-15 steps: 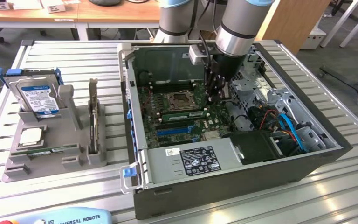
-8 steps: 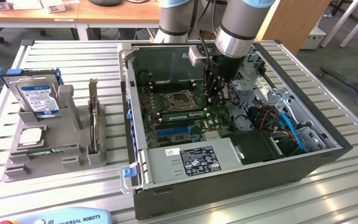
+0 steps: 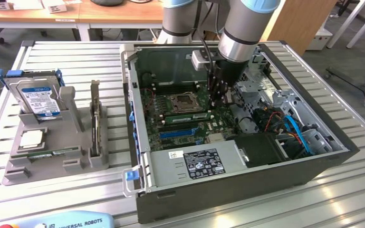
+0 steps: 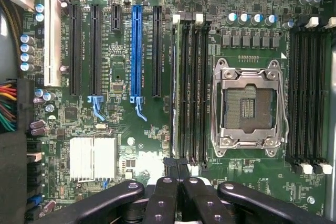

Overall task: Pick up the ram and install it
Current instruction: 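Press down the ram until it locks into place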

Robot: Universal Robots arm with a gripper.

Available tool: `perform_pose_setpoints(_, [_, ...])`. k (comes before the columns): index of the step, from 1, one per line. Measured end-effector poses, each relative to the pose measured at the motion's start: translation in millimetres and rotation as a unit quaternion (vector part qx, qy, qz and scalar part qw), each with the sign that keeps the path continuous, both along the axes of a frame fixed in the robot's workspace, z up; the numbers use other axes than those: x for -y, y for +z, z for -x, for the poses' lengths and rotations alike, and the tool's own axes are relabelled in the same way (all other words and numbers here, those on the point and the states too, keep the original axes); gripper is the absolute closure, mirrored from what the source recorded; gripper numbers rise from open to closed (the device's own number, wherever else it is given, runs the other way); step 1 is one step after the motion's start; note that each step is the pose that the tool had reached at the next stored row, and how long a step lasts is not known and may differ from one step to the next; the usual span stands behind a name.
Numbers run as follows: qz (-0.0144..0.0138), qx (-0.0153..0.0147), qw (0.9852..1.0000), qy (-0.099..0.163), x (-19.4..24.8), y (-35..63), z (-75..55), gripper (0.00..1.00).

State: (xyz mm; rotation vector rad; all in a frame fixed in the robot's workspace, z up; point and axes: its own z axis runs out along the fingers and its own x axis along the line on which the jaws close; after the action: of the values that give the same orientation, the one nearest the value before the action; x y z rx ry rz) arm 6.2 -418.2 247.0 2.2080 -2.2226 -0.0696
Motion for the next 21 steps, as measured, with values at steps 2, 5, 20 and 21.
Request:
perform_pose_setpoints(2, [0.0000, 0.0000, 1.0000, 0.000, 0.0, 0.0, 0.0, 0.90])
perform_pose_setpoints(5, [0.0000, 0.0000, 1.0000, 0.000, 0.0, -0.1, -2.3, 0.90])
perform_pose_setpoints(20, [-0.0001, 0.0000, 1.0000, 0.000, 0.0, -9.1, -4.0, 0.90])
perform_pose_setpoints(21, [-0.0001, 0.0001, 1.0000, 0.000, 0.0, -9.9, -4.0, 0.90])
